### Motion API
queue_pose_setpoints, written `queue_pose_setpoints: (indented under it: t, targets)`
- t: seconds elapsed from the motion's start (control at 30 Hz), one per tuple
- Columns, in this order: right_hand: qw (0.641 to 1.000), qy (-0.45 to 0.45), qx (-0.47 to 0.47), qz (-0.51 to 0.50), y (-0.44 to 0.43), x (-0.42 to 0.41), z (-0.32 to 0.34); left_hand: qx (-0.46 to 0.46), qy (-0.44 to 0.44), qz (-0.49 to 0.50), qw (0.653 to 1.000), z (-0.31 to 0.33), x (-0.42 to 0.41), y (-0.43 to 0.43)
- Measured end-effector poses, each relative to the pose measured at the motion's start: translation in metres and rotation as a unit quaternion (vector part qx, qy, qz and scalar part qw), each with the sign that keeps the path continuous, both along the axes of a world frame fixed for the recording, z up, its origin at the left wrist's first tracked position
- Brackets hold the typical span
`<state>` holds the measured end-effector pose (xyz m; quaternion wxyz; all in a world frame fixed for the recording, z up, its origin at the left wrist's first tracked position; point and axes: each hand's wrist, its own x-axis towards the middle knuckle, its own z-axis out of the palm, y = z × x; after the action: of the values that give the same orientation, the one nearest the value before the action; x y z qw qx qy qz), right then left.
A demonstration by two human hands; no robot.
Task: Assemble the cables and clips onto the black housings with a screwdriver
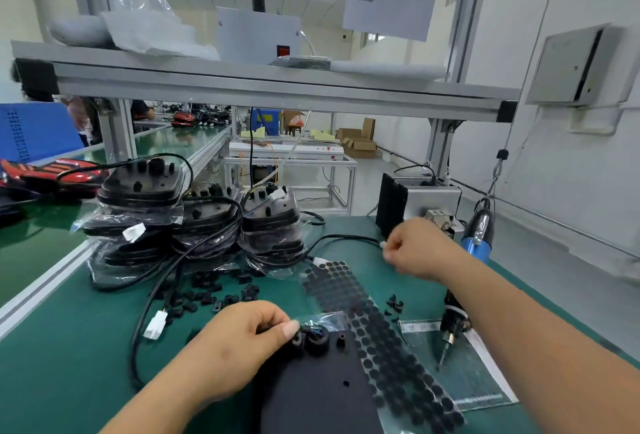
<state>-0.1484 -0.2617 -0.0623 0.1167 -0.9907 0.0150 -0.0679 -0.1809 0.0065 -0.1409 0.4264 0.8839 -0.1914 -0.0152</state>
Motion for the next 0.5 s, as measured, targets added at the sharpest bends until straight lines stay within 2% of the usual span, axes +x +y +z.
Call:
queue_pose_setpoints:
  t: [0.07,0.1,0.17,0.23,0.37,0.5]
  targets:
    - [0.978,0.103,-0.177,-0.033,0.0,0.013,-0.012,0.012,-0.007,0.002,1.0,0.002,-0.002,-0.001]
    - [0.963,0.138,-0.229,-0.037,0.002,0.017,-0.021,0.015,-0.009,0.002,1.0,0.003,-0.003,-0.002]
    - [0.951,0.158,-0.266,-0.031,0.001,0.026,-0.037,0.013,-0.011,0.003,1.0,0.004,-0.004,-0.002]
    - [0.956,0.15,-0.248,-0.038,-0.002,0.033,-0.051,0.011,-0.014,0.004,1.0,0.004,-0.004,-0.001]
    - [0.981,0.097,-0.141,-0.094,0.0,0.037,-0.067,0.003,-0.015,0.006,1.0,0.001,-0.004,0.001]
    - [0.982,0.083,-0.128,-0.111,0.008,0.035,-0.071,0.016,-0.015,0.006,1.0,0.001,-0.003,0.002]
